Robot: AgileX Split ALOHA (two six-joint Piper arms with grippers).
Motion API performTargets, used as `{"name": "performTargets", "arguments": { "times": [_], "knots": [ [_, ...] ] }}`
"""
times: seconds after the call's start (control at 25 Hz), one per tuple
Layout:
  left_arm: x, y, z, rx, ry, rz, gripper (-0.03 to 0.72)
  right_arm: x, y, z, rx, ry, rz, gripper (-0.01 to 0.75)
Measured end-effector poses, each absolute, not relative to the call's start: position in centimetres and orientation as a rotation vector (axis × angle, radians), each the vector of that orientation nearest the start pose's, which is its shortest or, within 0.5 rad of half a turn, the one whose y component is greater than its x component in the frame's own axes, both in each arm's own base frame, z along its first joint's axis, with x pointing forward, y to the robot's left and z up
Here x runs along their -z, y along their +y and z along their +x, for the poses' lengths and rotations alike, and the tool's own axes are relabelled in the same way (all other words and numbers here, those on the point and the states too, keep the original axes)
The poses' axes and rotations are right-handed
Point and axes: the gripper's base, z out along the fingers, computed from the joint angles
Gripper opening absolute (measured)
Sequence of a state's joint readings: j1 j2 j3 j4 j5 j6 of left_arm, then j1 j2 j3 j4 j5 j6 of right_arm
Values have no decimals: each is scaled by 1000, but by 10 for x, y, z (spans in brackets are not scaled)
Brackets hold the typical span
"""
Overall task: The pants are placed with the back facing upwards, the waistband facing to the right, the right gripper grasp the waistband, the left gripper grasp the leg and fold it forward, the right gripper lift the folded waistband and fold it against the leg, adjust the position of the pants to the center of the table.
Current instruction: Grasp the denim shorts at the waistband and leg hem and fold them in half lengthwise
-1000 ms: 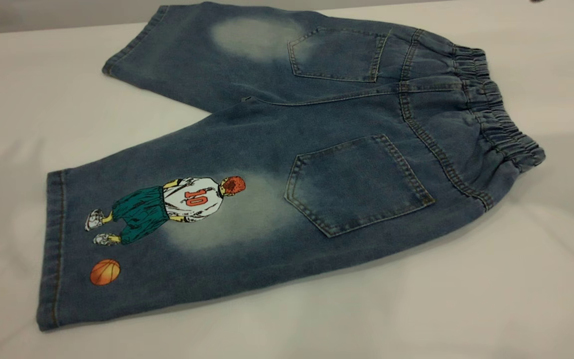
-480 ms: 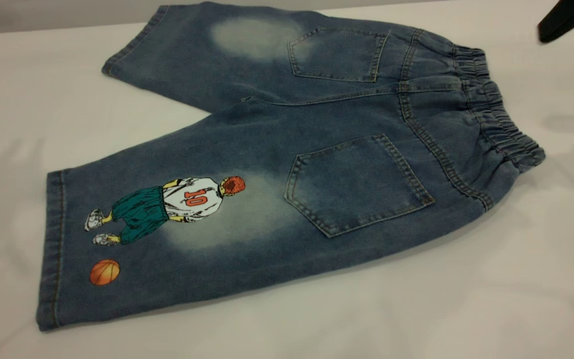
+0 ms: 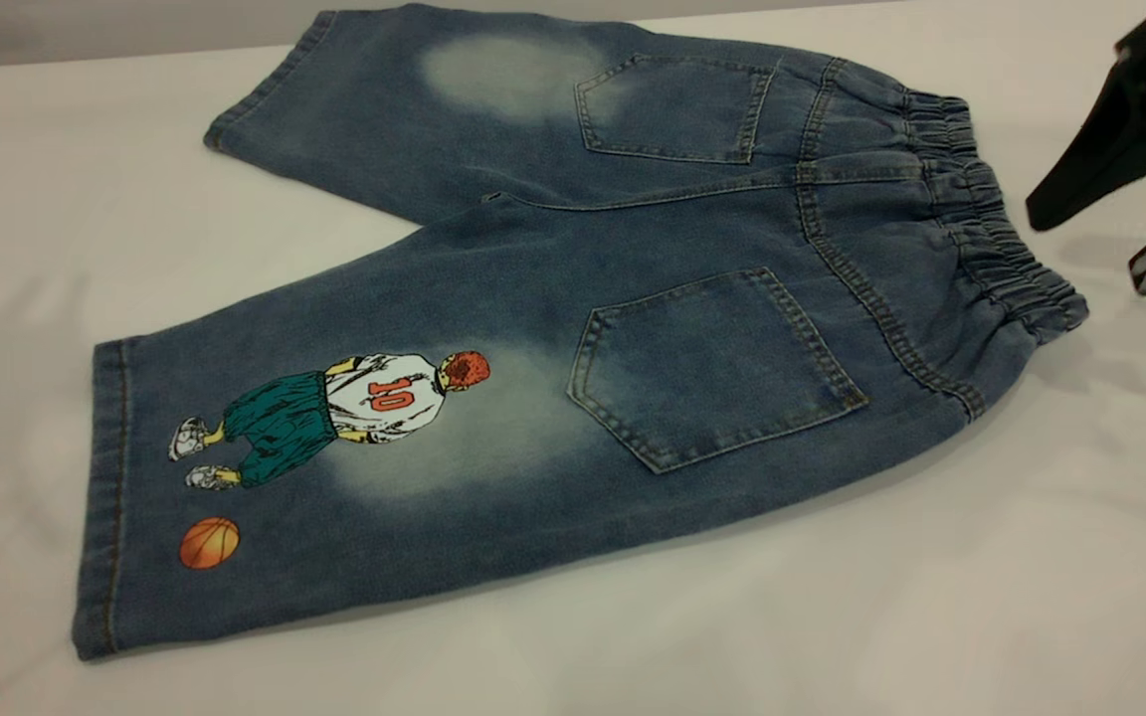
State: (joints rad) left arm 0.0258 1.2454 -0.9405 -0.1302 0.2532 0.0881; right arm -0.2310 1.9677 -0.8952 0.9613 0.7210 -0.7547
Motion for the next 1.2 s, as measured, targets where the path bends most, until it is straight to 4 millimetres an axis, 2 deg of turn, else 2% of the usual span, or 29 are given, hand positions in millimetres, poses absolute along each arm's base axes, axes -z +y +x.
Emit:
{"name": "performTargets", "arguments": {
  "times": [0.2, 0.48, 0.6, 1.2],
  "knots": [
    [-329, 4, 277, 33, 2039, -33, 241, -90, -24, 315, -840, 2827, 345, 559],
    [-329, 4, 277, 33, 2039, -33, 241, -91, -45, 315, -843, 2772, 451, 559],
    [-329, 4, 277, 33, 2036, -33, 241, -90, -42, 315, -891, 2755, 431, 558],
    [-330, 4, 277, 32, 2028, -33, 241, -54, -40, 312, -935, 2822, 452, 558]
  ]
}}
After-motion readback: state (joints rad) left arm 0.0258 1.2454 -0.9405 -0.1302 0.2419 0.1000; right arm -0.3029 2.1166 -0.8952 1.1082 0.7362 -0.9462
